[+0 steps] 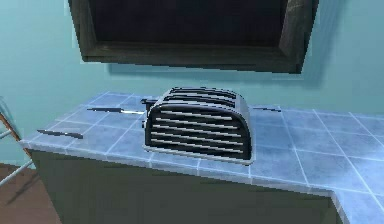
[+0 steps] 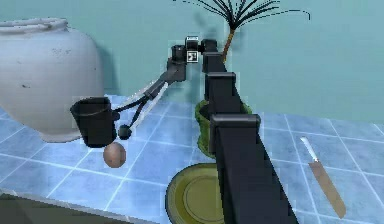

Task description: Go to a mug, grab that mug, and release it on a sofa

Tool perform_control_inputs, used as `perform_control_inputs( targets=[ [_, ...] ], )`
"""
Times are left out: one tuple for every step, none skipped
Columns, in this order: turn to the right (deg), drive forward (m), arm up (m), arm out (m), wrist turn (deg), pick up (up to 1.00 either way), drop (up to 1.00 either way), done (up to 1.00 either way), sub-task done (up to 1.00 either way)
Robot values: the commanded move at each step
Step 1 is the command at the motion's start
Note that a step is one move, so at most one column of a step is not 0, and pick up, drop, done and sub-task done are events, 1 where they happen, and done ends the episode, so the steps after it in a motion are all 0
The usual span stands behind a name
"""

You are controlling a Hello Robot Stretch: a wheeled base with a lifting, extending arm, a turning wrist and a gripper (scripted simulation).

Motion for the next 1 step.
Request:
perform_control_inputs(
  targets=[
    [0.0, 0.0, 0.0, 0.0, -3.0, 0.0, 0.0, 0.0, 0.0]
  ],
)
